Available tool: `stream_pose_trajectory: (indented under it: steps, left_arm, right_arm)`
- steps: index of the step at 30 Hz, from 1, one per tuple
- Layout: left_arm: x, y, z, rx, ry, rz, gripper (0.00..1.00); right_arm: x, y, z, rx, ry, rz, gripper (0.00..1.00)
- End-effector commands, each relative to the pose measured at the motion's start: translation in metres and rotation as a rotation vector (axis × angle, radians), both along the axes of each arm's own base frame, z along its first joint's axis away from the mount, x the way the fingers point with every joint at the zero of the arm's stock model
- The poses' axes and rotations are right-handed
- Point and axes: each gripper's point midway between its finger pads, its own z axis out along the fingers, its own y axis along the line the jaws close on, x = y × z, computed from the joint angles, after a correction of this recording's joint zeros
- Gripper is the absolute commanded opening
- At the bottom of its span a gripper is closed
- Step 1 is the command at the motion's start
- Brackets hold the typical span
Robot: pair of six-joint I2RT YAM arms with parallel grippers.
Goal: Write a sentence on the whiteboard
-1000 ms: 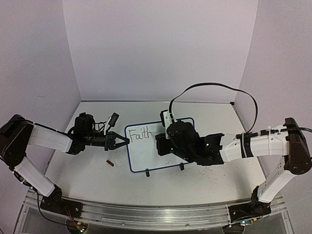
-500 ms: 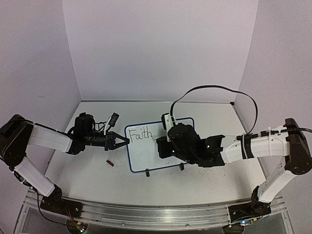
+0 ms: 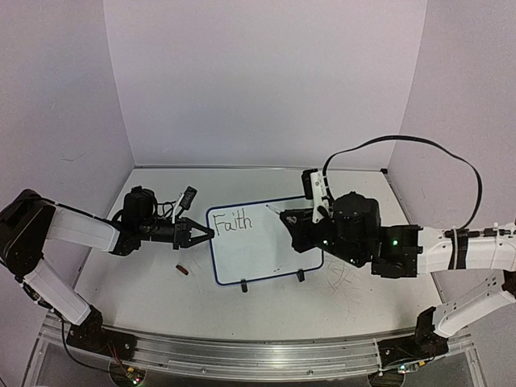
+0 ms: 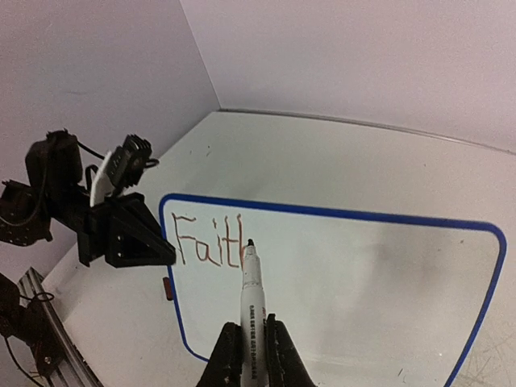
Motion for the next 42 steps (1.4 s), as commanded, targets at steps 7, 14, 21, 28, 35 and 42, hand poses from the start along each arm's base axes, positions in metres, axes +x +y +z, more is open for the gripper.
stream_pose_trajectory:
  steps: [7, 14, 21, 28, 35, 42]
  left_arm:
    - [0.001, -0.005, 0.022, -0.022, -0.054, -0.018, 0.00]
    - [0.002, -0.005, 0.018, -0.016, -0.045, -0.017, 0.00]
    - [0.004, -0.007, 0.016, -0.012, -0.034, -0.012, 0.00]
    - [0.006, -0.009, 0.013, -0.003, -0.031, -0.006, 0.00]
    - [0.007, -0.008, 0.006, 0.010, -0.019, 0.004, 0.00]
    - [0.008, -0.006, 0.008, 0.016, -0.030, 0.015, 0.00]
  right_arm:
    - [0.005, -0.010, -0.006, -0.038, -0.032, -0.036, 0.00]
    - [0.009, -0.008, -0.021, -0.083, 0.015, -0.059, 0.00]
    - [0.012, -0.034, -0.004, 0.077, 0.004, -0.073, 0.00]
    - [0.018, -0.041, -0.003, 0.058, -0.025, -0.027, 0.00]
    - [0.027, -0.027, -0.013, -0.061, -0.039, -0.010, 0.00]
    - [0.024, -0.006, -0.018, -0.113, -0.038, 0.061, 0.00]
